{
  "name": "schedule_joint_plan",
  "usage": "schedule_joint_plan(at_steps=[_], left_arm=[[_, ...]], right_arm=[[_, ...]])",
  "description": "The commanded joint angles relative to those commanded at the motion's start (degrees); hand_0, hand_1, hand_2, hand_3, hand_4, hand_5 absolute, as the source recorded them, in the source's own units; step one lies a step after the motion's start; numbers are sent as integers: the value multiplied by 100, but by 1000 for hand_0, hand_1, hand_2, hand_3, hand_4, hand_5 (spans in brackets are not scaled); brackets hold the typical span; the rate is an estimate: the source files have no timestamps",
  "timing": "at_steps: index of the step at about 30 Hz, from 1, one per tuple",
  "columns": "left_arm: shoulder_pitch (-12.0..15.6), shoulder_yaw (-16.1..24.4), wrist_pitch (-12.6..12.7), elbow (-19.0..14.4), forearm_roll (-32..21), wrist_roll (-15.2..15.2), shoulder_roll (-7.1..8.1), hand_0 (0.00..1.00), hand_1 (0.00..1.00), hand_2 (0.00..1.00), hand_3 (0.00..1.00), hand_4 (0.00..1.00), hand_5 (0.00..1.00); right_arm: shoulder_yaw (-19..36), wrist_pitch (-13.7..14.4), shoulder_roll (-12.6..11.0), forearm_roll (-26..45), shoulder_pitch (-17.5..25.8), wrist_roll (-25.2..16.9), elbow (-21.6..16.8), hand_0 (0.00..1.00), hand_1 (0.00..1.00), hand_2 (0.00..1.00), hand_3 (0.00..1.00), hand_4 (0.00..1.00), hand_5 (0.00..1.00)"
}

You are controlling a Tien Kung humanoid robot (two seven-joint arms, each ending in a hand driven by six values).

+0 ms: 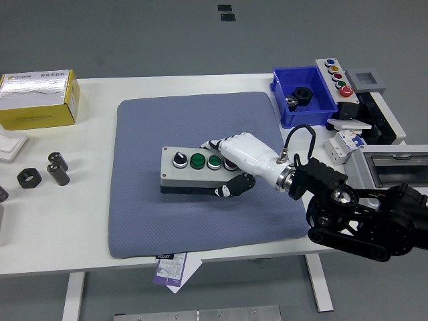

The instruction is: Pick up the button,place it on the desk,press the button,press the button

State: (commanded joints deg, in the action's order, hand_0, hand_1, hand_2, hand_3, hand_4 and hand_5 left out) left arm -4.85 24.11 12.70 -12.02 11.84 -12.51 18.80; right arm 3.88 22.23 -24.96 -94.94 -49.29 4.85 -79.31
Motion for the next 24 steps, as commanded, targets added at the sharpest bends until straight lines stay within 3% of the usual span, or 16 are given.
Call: schedule_joint_plan(at_steps=[1,2,8,9,14,15,20,21,24], left_arm=[[-1,3,-1,0,6,-1,-1,797,779,742,861,768,247],[-1,7,-3,1,15,-3,-1,796,777,741,859,768,247],[-8,22,-13,2,62,-11,11,796,777,741,859,768,247],[-9,27,-13,2,70,-14,12,793,776,740,862,767,248],[-15,48,-9,1,104,-21,20,793,776,740,862,767,248],[-16,53,-7,1,110,-23,22,791,773,738,861,765,249],[-22,53,-3,2,111,-19,29,791,773,738,861,765,249],[-21,55,-2,2,115,-20,29,792,773,737,857,765,250],[-18,62,-4,1,125,-23,27,792,773,737,857,765,250]], right_arm=[[-29,-1,-1,31,15,-39,8,478,456,436,381,392,2],[-48,-7,-5,79,33,-69,9,657,645,590,468,420,2],[10,-201,-41,556,119,-221,6,657,645,590,468,420,2],[35,-241,-46,611,124,-236,12,697,684,672,503,355,2],[148,-402,-75,831,134,-280,47,697,684,672,503,355,2],[158,-420,-77,860,136,-279,54,820,776,809,699,378,2],[161,-466,-84,944,150,-250,65,820,776,809,699,378,2],[162,-476,-85,955,154,-244,64,928,852,900,878,513,2],[175,-527,-100,1001,163,-234,45,928,852,900,878,513,2]])
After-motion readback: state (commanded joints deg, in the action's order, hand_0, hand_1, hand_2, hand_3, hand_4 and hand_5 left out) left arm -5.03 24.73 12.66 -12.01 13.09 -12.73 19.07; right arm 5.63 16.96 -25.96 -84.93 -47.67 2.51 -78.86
